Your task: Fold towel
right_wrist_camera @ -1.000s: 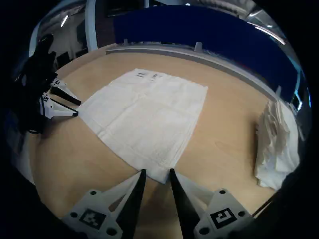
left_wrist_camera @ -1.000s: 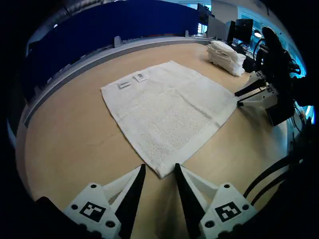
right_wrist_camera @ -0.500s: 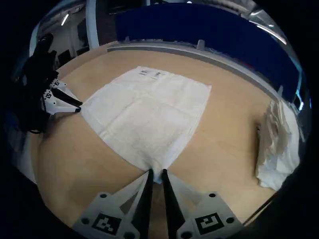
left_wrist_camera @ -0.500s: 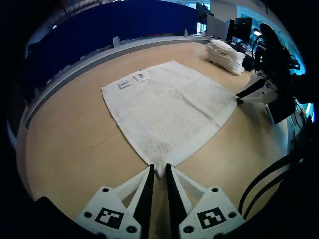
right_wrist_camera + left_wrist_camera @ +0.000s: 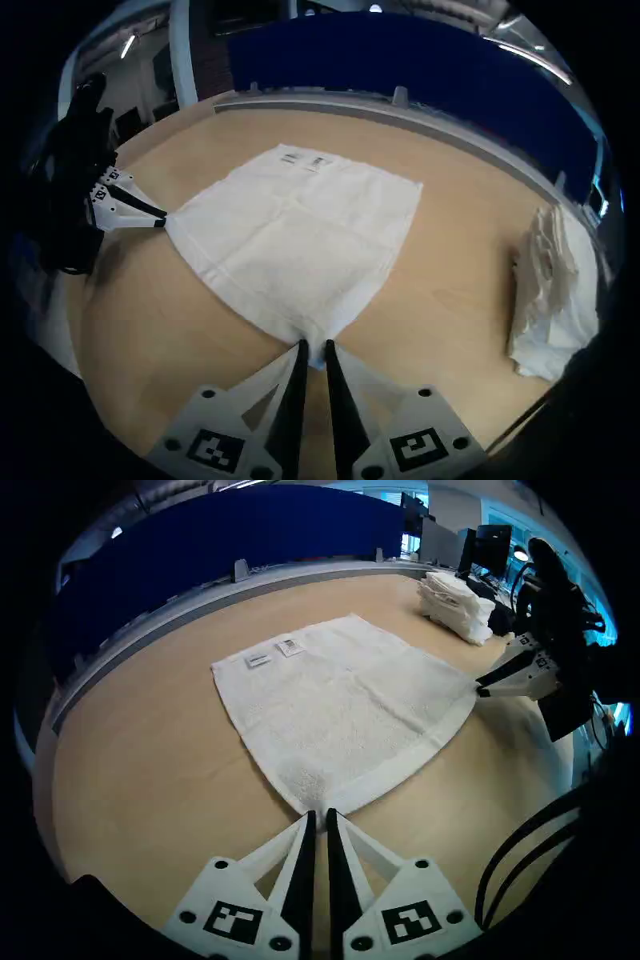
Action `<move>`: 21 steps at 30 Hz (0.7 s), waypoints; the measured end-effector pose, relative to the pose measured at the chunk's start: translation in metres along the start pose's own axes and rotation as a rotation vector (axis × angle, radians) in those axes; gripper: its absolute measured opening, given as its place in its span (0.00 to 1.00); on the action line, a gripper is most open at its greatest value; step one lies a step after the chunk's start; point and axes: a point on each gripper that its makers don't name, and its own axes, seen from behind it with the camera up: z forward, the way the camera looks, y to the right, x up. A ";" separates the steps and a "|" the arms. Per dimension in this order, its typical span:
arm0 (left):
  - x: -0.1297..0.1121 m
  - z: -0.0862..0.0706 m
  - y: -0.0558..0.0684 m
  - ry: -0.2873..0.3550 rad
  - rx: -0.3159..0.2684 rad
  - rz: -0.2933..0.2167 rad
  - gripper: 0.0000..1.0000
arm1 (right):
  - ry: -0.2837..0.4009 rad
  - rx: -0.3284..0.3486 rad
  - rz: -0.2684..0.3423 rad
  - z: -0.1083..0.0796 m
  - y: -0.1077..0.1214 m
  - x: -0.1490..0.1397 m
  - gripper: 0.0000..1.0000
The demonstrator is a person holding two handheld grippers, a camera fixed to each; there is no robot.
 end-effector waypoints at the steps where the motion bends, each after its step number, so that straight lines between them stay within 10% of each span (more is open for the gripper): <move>1: 0.003 -0.003 0.000 0.006 0.002 -0.006 0.09 | 0.004 -0.002 0.001 -0.002 0.000 0.002 0.16; 21: 0.039 -0.089 0.004 0.070 0.034 -0.129 0.09 | 0.056 -0.004 -0.041 -0.080 -0.024 0.056 0.16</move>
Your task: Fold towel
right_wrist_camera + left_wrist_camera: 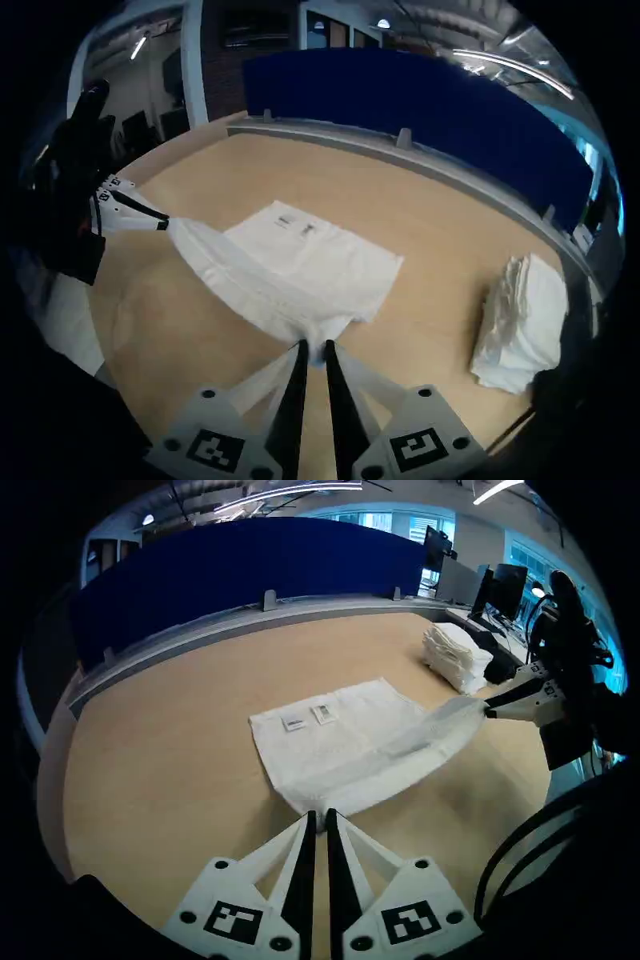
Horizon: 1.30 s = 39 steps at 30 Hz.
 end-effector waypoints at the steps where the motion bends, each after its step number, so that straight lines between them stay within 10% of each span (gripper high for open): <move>1: 0.001 -0.004 0.001 0.000 -0.001 -0.006 0.09 | 0.002 -0.001 0.001 -0.004 -0.001 0.003 0.16; 18: 0.002 -0.011 0.017 -0.033 -0.018 -0.036 0.09 | -0.065 -0.004 0.026 -0.025 -0.001 0.000 0.16; 39: 0.033 0.054 -0.026 -0.085 0.012 -0.072 0.09 | -0.153 0.005 0.070 0.044 0.047 0.021 0.16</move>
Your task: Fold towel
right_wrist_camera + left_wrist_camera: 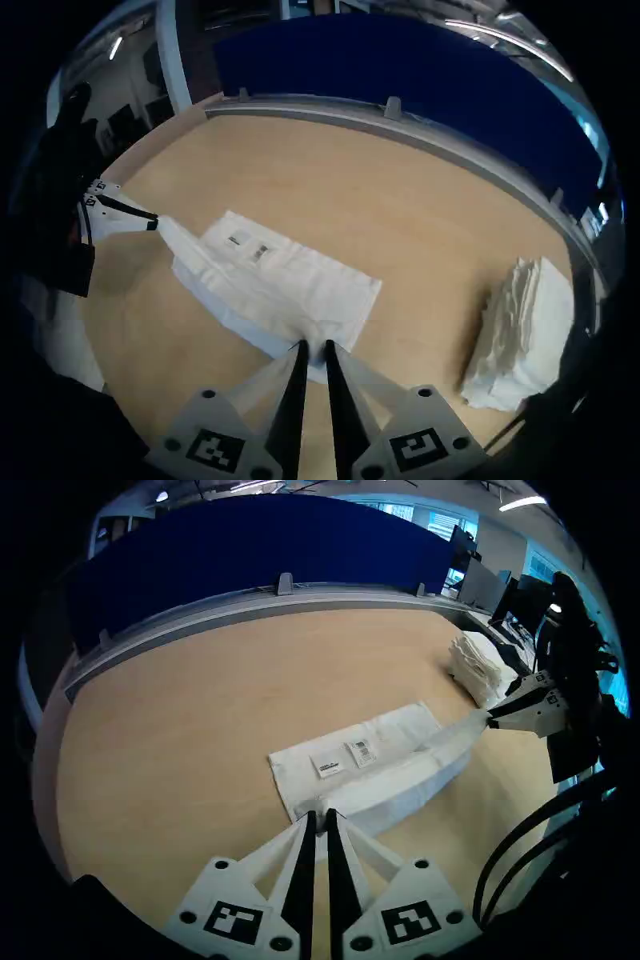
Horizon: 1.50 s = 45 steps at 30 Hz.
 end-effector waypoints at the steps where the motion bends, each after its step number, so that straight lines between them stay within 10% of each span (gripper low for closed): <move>1: 0.000 0.004 -0.002 -0.004 0.003 0.005 0.09 | -0.004 0.000 0.003 0.004 0.001 0.001 0.16; 14: -0.002 0.047 -0.018 -0.051 0.018 0.059 0.09 | -0.050 -0.020 0.066 0.046 0.016 -0.003 0.18; 31: -0.001 0.074 -0.043 -0.050 0.108 0.141 0.26 | -0.038 -0.101 0.028 0.075 0.030 0.002 0.47; 39: 0.003 0.062 -0.053 -0.036 0.114 0.097 0.78 | -0.004 -0.143 0.050 0.072 0.038 0.011 0.97; 41: 0.003 0.059 -0.055 -0.027 0.111 0.075 0.94 | 0.015 -0.144 0.063 0.070 0.039 0.014 1.00; 45: 0.004 0.054 -0.061 -0.010 0.120 0.058 0.96 | 0.038 -0.142 0.093 0.066 0.040 0.017 1.00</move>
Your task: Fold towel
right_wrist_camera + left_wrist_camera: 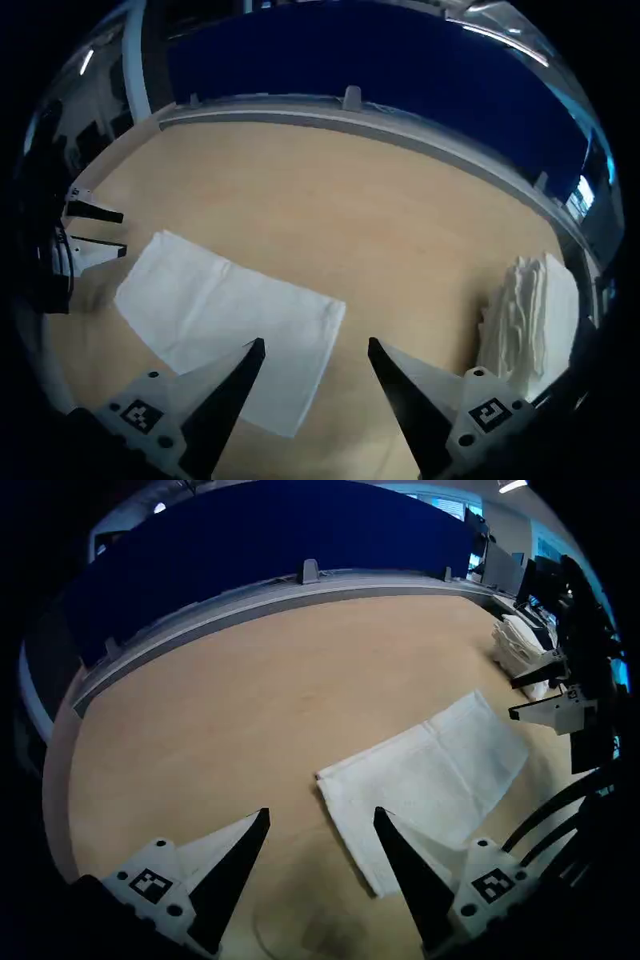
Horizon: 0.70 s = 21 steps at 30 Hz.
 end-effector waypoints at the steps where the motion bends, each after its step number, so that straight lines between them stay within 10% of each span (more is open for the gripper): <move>1: 0.000 -0.001 -0.001 0.002 0.004 0.002 0.97 | 0.001 0.001 0.006 0.000 0.000 0.000 1.00; 21: -0.018 -0.038 -0.020 0.039 0.088 -0.037 0.97 | -0.002 0.063 -0.036 -0.022 -0.012 -0.021 1.00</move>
